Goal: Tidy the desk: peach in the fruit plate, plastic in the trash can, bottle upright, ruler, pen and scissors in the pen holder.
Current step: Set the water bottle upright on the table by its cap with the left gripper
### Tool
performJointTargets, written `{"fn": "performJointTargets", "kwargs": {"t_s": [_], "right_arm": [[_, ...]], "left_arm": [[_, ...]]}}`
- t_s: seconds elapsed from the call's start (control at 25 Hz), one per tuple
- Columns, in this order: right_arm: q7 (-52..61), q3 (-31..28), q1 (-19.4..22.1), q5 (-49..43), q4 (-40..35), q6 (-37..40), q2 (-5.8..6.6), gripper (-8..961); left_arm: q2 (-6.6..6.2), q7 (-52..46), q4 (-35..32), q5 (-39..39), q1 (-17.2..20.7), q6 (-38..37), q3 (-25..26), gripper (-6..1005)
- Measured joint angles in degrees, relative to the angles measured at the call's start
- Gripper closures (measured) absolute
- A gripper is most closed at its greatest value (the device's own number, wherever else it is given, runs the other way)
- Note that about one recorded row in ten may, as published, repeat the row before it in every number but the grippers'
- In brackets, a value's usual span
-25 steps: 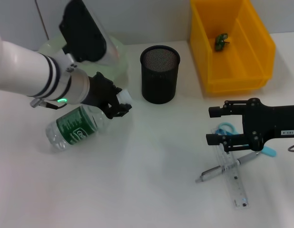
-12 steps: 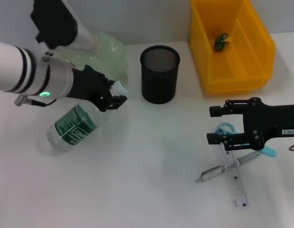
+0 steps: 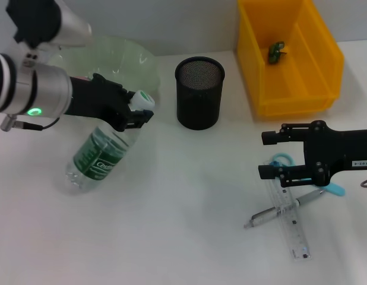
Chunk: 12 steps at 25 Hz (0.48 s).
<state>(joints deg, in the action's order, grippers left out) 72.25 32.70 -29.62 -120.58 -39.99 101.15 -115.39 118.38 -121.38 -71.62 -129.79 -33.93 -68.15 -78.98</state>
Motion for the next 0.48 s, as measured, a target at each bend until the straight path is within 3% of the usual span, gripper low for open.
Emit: {"fn": "performJointTargets", "kwargs": {"t_s": [0.2,0.48], "right_arm": [[0.0,0.0,0.0,0.0,-0.1,0.0,-0.01,216],[0.1,0.0,0.0,0.0,-0.5,0.0,-0.01,217]], "left_arm": [[0.00,2.3,-0.1,3.7,0.3,-3.2,4.3,562],[-0.11,2.3,0.0,3.7,0.7,-3.3,4.7,562]]}}
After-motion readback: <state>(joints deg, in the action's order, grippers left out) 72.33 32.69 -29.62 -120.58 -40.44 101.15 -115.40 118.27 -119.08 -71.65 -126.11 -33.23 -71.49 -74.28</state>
